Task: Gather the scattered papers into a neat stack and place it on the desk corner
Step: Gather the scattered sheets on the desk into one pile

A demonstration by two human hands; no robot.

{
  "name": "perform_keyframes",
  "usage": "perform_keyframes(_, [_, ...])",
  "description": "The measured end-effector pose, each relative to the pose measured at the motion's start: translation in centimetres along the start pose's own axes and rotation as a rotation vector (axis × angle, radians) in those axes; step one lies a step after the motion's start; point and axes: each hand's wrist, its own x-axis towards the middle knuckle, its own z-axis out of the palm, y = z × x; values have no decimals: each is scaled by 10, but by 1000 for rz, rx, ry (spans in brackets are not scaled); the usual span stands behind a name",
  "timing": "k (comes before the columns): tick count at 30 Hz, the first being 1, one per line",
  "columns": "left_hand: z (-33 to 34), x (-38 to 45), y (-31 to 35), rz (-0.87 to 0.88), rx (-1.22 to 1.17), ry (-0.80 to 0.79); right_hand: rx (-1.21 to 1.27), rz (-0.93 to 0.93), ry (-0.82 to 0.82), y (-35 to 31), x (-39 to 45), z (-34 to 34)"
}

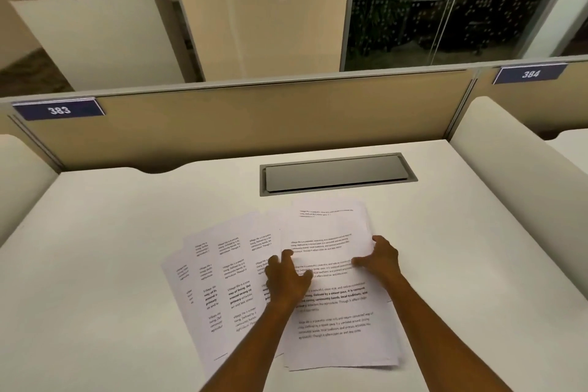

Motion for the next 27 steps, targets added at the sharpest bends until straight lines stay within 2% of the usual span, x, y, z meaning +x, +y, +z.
perform_keyframes(3, [-2, -1, -3, -67, 0, 47, -135, 19, 33, 3, 0, 6])
perform_keyframes(6, [-3, 0, -3, -60, -67, 45, -173, 29, 77, 5, -1, 12])
perform_keyframes(10, [-7, -1, 0, -59, -216, 51, -141, 42, 71, 1, -2, 18])
perform_keyframes(16, [-14, 0, 1, -82, -300, 63, -123, 10, 58, -8, -4, 26])
perform_keyframes(27, [-26, 14, -6, -179, -649, -34, -19, 6, -24, -13, -10, 33])
